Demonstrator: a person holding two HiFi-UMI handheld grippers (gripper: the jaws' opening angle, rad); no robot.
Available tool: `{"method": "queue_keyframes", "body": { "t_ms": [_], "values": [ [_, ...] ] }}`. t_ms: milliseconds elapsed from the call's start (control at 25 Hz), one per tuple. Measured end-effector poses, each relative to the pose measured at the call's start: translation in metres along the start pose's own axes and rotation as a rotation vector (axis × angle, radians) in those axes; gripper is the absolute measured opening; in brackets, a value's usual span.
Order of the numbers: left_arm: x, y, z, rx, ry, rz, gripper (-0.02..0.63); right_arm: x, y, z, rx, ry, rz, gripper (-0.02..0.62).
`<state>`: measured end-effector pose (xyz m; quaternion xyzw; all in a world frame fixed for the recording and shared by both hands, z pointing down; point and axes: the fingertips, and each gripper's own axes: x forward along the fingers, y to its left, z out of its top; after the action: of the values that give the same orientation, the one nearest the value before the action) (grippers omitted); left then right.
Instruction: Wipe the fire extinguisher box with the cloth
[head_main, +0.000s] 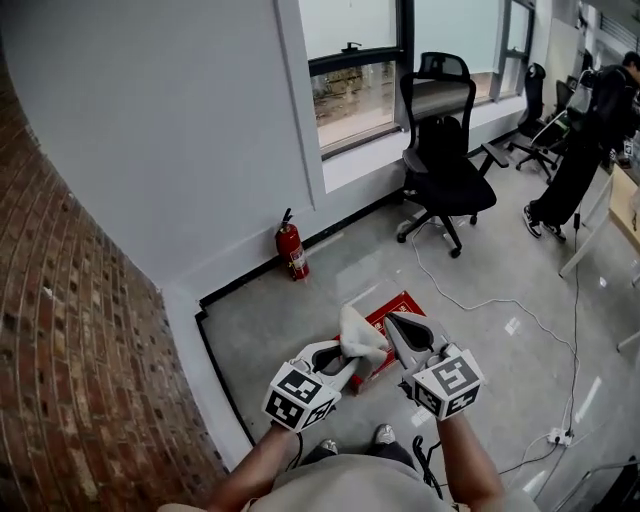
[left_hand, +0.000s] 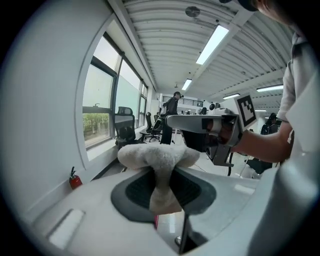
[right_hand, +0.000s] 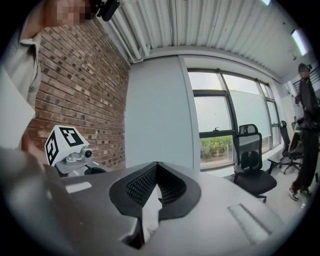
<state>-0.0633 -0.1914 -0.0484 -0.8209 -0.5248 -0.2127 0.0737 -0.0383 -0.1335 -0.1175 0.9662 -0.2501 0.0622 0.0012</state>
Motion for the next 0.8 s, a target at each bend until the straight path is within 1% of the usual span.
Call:
{"method": "queue_keyframes", "body": {
  "t_ms": [120, 280, 440, 800],
  "values": [
    [0.007, 0.000, 0.019, 0.011, -0.026, 0.032, 0.094, 0.000, -0.011, 0.021, -0.022, -0.044, 0.025, 0.023],
    [0.008, 0.003, 0.029, 0.003, -0.038, 0.066, 0.094, -0.004, -0.014, 0.036, 0.003, -0.079, 0.052, 0.023],
    [0.008, 0.005, 0.031, -0.018, -0.049, 0.083, 0.094, -0.005, -0.014, 0.036, 0.011, -0.081, 0.068, 0.023],
    [0.015, 0.000, 0.029, -0.031, -0.048, 0.073, 0.094, -0.008, -0.023, 0.034, 0.021, -0.079, 0.063, 0.023]
  ]
}}
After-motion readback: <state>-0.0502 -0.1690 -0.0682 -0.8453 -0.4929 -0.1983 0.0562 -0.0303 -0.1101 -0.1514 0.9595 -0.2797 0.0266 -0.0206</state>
